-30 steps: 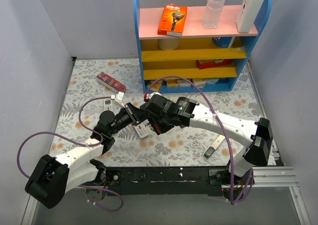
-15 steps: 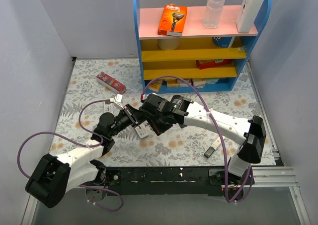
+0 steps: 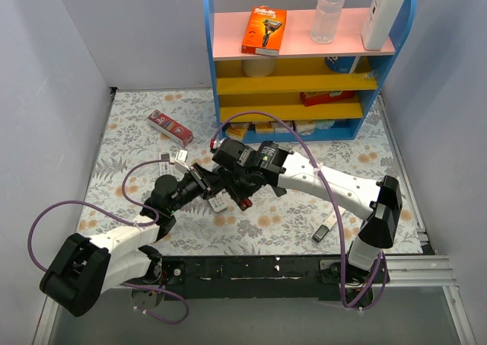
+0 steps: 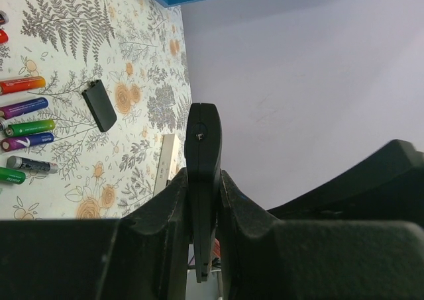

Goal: Load the batteries into the remote control
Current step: Load the battery into the remote control.

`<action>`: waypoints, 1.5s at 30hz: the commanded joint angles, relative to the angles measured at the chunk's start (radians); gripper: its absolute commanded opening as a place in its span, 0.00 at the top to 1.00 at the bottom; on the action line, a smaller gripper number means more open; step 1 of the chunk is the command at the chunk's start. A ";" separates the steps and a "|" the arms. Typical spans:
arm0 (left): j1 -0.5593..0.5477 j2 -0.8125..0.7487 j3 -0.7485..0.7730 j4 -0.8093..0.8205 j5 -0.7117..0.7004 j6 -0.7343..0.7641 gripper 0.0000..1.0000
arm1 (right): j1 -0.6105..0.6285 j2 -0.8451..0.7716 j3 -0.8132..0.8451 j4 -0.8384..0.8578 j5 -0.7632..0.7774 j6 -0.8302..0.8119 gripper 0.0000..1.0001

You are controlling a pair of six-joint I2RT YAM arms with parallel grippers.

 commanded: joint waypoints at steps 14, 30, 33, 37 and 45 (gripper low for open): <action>-0.005 -0.029 0.098 -0.132 0.101 0.020 1.00 | 0.000 -0.345 -0.220 0.157 -0.257 -0.644 0.47; -0.005 -0.004 0.187 -0.152 0.225 0.039 1.00 | 0.000 -0.461 -0.452 0.305 -0.302 -0.899 0.54; -0.005 -0.001 0.187 -0.155 0.227 0.040 1.00 | 0.000 -0.465 -0.448 0.307 -0.314 -0.906 0.55; -0.005 0.005 0.191 -0.154 0.233 0.040 1.00 | 0.000 -0.470 -0.442 0.299 -0.341 -0.912 0.55; -0.005 0.013 0.200 -0.152 0.239 0.039 1.00 | 0.000 -0.462 -0.444 0.299 -0.372 -0.912 0.60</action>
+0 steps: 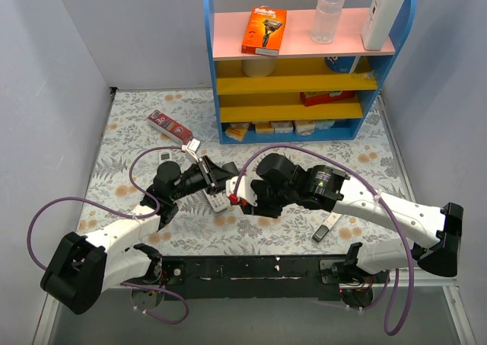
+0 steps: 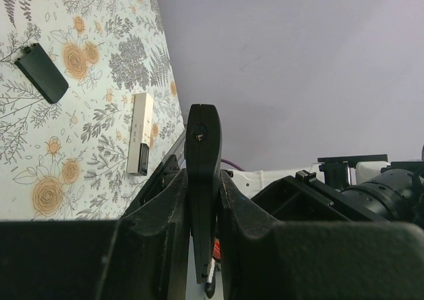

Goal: Load the batteries into the remote control
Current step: Load the battery into the remote control.

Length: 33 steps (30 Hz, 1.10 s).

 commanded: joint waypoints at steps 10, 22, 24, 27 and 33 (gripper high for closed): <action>-0.002 -0.005 0.044 0.006 0.032 0.008 1.00 | 0.001 0.001 0.006 0.051 -0.014 -0.006 0.73; -0.002 -0.011 0.050 0.014 0.035 -0.001 1.00 | 0.001 0.040 -0.004 0.121 0.083 0.075 0.86; -0.002 -0.013 0.051 0.020 0.035 -0.005 1.00 | 0.001 0.047 -0.002 0.129 0.097 0.095 0.89; -0.002 -0.014 0.050 0.026 0.037 -0.009 1.00 | 0.001 0.064 -0.005 0.147 0.112 0.121 0.92; -0.002 -0.028 0.048 0.016 0.038 -0.001 1.00 | 0.001 0.120 0.010 0.141 0.163 0.187 0.92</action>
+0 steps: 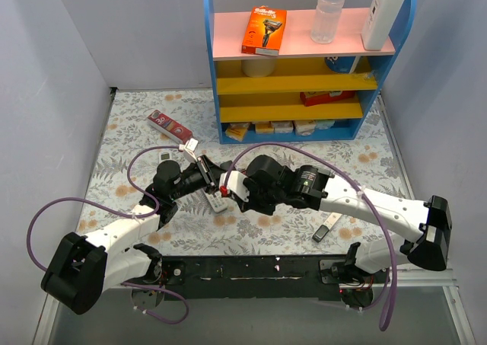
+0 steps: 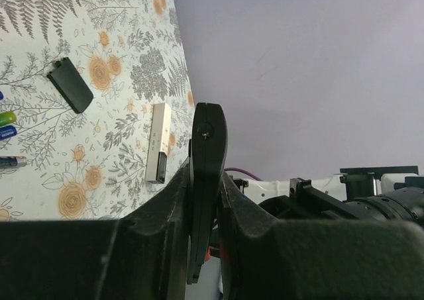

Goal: Load the batteries into the remote control
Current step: Load the battery into the remote control.

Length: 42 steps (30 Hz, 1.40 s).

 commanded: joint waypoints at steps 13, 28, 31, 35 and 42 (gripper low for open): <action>-0.015 -0.059 0.052 0.066 0.087 0.008 1.00 | -0.029 0.240 0.151 -0.040 0.070 0.246 0.87; -0.015 -0.101 0.003 0.100 0.040 0.037 1.00 | -0.173 0.237 0.141 0.061 -0.172 0.507 0.77; -0.014 -0.111 -0.024 0.088 -0.015 0.032 1.00 | -0.184 0.222 0.111 0.077 -0.191 0.521 0.75; -0.014 -0.117 -0.054 0.069 -0.091 0.011 1.00 | -0.200 0.194 0.067 0.078 -0.159 0.541 0.73; -0.009 -0.111 -0.069 0.045 -0.201 -0.014 1.00 | -0.215 0.102 -0.024 0.103 -0.128 0.560 0.71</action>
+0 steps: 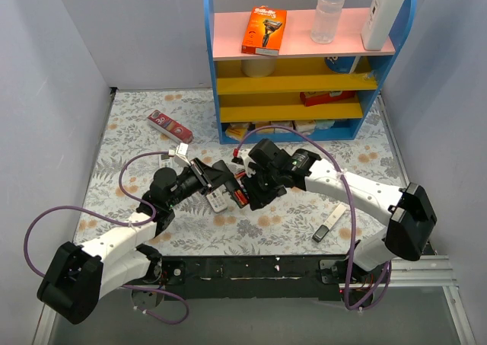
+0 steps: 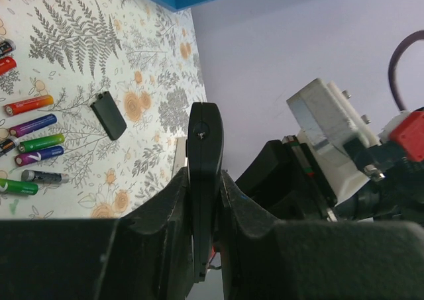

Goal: Load the batteries into the remote control
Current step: Load the battery into the remote control.

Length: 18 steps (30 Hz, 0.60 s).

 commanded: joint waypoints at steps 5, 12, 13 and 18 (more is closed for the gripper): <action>-0.011 -0.031 -0.003 0.042 -0.081 -0.065 1.00 | -0.013 -0.127 -0.085 0.159 0.054 0.038 0.61; -0.008 -0.027 -0.020 0.067 -0.065 -0.053 1.00 | -0.069 -0.251 -0.125 0.210 0.044 0.070 0.38; -0.008 -0.027 -0.021 0.073 -0.063 -0.051 1.00 | -0.079 -0.264 -0.151 0.253 0.025 0.079 0.37; -0.008 -0.024 -0.018 0.123 -0.028 -0.047 1.00 | -0.127 -0.319 -0.237 0.414 -0.114 0.176 0.30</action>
